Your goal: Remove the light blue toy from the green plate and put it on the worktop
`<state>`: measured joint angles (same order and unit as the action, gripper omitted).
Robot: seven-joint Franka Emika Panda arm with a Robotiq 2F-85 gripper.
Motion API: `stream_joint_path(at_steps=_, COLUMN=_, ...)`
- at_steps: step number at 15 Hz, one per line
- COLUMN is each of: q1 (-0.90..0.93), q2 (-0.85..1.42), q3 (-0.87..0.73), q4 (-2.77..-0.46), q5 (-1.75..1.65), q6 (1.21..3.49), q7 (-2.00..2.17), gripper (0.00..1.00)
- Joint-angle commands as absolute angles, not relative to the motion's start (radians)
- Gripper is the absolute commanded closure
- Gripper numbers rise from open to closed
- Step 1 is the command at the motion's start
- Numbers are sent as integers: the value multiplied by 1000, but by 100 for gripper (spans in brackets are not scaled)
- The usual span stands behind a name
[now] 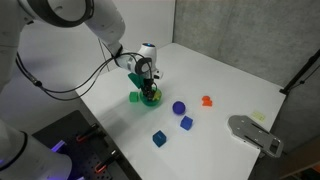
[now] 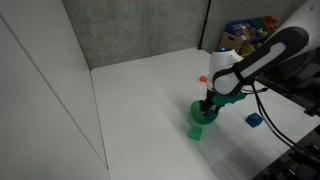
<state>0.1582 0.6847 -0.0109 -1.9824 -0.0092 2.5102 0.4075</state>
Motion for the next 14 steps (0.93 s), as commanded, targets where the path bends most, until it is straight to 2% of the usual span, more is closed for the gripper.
stream_joint_path(at_steps=1, q1=170, q2=687, q3=-21, q4=-1961, q5=-2, q6=2498, q7=381, gripper=60)
stream_joint_path(at_steps=7, q1=171, q2=610, q3=-14, q4=-1979, q5=1, q6=2449, q7=367, gripper=77)
stream_joint_path(at_steps=8, q1=166, q2=590, q3=-8, q4=-1982, q5=6, q6=2439, q7=358, gripper=86)
stream_joint_path(at_steps=9, q1=162, q2=567, q3=-3, q4=-1984, q5=10, q6=2426, q7=350, gripper=99)
stream_joint_path(at_steps=12, q1=159, q2=509, q3=-2, q4=-1984, q5=8, q6=2399, q7=350, gripper=100)
stream_joint_path(at_steps=14, q1=161, q2=479, q3=-5, q4=-1987, q5=-3, q6=2392, q7=352, gripper=97)
